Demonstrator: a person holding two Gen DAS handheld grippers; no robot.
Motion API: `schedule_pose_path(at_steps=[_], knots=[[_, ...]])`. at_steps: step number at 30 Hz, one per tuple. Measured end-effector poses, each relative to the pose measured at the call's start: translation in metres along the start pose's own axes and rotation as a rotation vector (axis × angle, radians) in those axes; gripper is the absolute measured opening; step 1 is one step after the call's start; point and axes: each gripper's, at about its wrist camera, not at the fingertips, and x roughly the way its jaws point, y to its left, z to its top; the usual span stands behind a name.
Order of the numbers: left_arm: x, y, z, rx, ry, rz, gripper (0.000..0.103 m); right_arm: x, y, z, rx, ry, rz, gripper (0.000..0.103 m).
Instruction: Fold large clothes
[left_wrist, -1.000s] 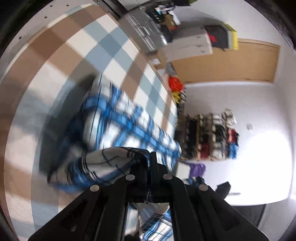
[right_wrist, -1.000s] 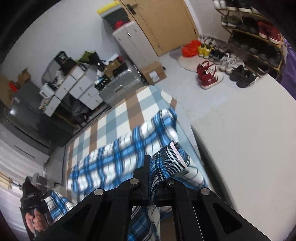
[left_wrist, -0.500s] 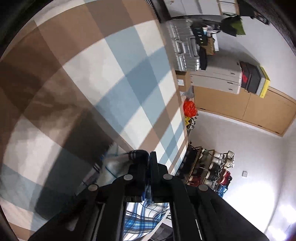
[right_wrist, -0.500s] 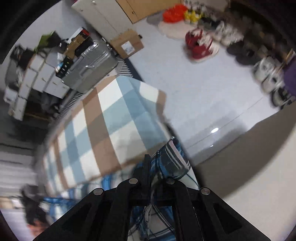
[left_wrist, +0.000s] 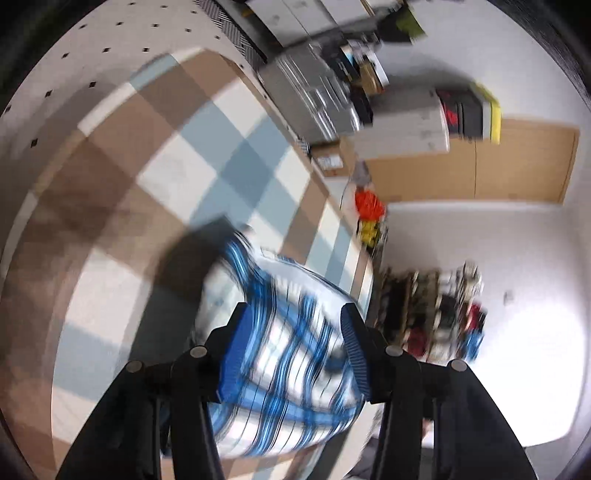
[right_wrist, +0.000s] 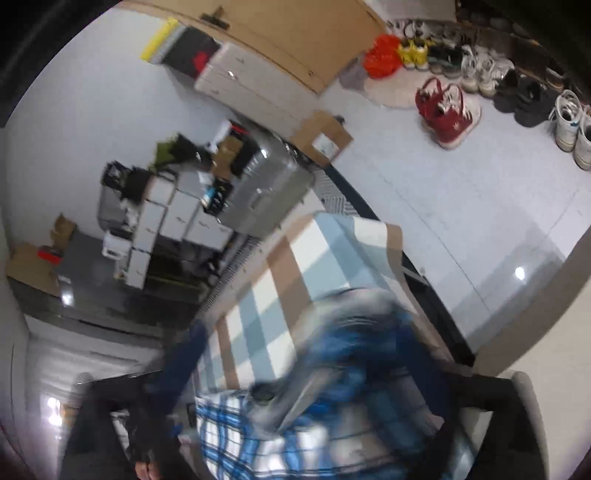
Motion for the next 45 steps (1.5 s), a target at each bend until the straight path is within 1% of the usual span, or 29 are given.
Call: schedule_pose_path(at_steps=[3,5,7,10,11,12,14,15,17,18,19,20,21,23,25,26,27,28,30,31,33,34,35,36,38,39,40,41,45], knots=[[0.013,-0.006,-0.034,0.101,0.073,0.070,0.044,0.008,-0.003,-0.013,-0.018,0.051,-0.053,0.102],[0.020,-0.011,-0.064,0.177,0.124,0.117,0.044,0.006,-0.003,-0.031,-0.073,0.080,-0.048,0.102],[0.028,-0.019,-0.090,0.255,0.162,0.134,0.044,0.000,0.004,-0.056,-0.175,0.093,-0.054,0.102],[0.036,-0.034,-0.119,0.363,0.166,0.183,0.044,-0.012,0.023,-0.109,-0.386,0.135,-0.089,0.102],[0.038,-0.038,-0.123,0.387,0.162,0.197,0.044,-0.012,0.030,-0.128,-0.459,0.146,-0.111,0.102],[0.043,-0.041,-0.130,0.422,0.144,0.221,0.044,-0.009,0.038,-0.149,-0.540,0.152,-0.146,0.102],[0.058,-0.042,-0.127,0.456,0.126,0.276,0.044,0.000,0.048,-0.181,-0.683,0.165,-0.220,0.102],[0.067,-0.036,-0.122,0.450,0.123,0.319,0.044,0.011,0.051,-0.197,-0.767,0.176,-0.288,0.102],[0.080,-0.021,-0.106,0.422,0.105,0.411,0.044,0.033,0.044,-0.215,-0.840,0.210,-0.423,0.102],[0.082,-0.010,-0.101,0.391,0.098,0.450,0.044,0.047,0.036,-0.219,-0.835,0.245,-0.495,0.102],[0.083,-0.001,-0.097,0.361,0.107,0.456,0.044,0.055,0.028,-0.220,-0.817,0.274,-0.540,0.102],[0.082,0.008,-0.090,0.309,0.121,0.433,0.044,0.061,0.020,-0.218,-0.793,0.299,-0.571,0.102],[0.079,0.009,-0.086,0.285,0.127,0.415,0.044,0.065,0.012,-0.216,-0.767,0.323,-0.592,0.102],[0.071,-0.008,-0.081,0.318,0.128,0.396,0.044,0.061,0.010,-0.213,-0.757,0.311,-0.595,0.101],[0.061,-0.036,-0.080,0.405,0.109,0.376,0.044,0.049,0.016,-0.208,-0.738,0.260,-0.574,0.101],[0.058,-0.047,-0.082,0.450,0.091,0.389,0.046,0.039,0.019,-0.206,-0.710,0.226,-0.526,0.102],[0.058,-0.054,-0.084,0.484,0.074,0.421,0.058,0.027,0.023,-0.204,-0.667,0.202,-0.444,0.102],[0.053,-0.055,-0.091,0.503,0.061,0.442,0.062,0.020,0.024,-0.202,-0.632,0.188,-0.393,0.102],[0.046,-0.046,-0.103,0.492,0.067,0.379,0.063,-0.001,0.019,-0.202,-0.500,0.153,-0.227,0.102],[0.044,-0.035,-0.112,0.467,0.099,0.329,0.063,-0.007,0.015,-0.204,-0.442,0.159,-0.156,0.102],[0.043,-0.013,-0.129,0.404,0.145,0.263,0.063,-0.011,-0.002,-0.213,-0.317,0.205,-0.030,0.102],[0.048,-0.005,-0.136,0.392,0.157,0.233,0.063,-0.009,-0.008,-0.215,-0.275,0.223,0.009,0.102],[0.051,0.003,-0.143,0.376,0.146,0.234,0.063,-0.006,-0.017,-0.218,-0.229,0.239,0.036,0.102],[0.052,0.011,-0.149,0.358,0.130,0.259,0.063,0.000,-0.028,-0.220,-0.188,0.251,0.035,0.102],[0.055,0.025,-0.152,0.310,0.093,0.313,0.063,0.006,-0.045,-0.218,-0.130,0.264,-0.008,0.102],[0.056,0.031,-0.150,0.285,0.070,0.336,0.063,0.008,-0.057,-0.212,-0.068,0.249,-0.041,0.102],[0.057,0.033,-0.148,0.273,0.064,0.340,0.063,0.010,-0.059,-0.210,-0.034,0.241,-0.066,0.102],[0.059,0.035,-0.144,0.254,0.048,0.316,0.063,0.011,-0.062,-0.204,-0.017,0.243,-0.077,0.102],[0.063,0.042,-0.120,0.144,-0.028,0.194,0.063,0.018,-0.074,-0.175,0.089,0.182,-0.023,0.103]])
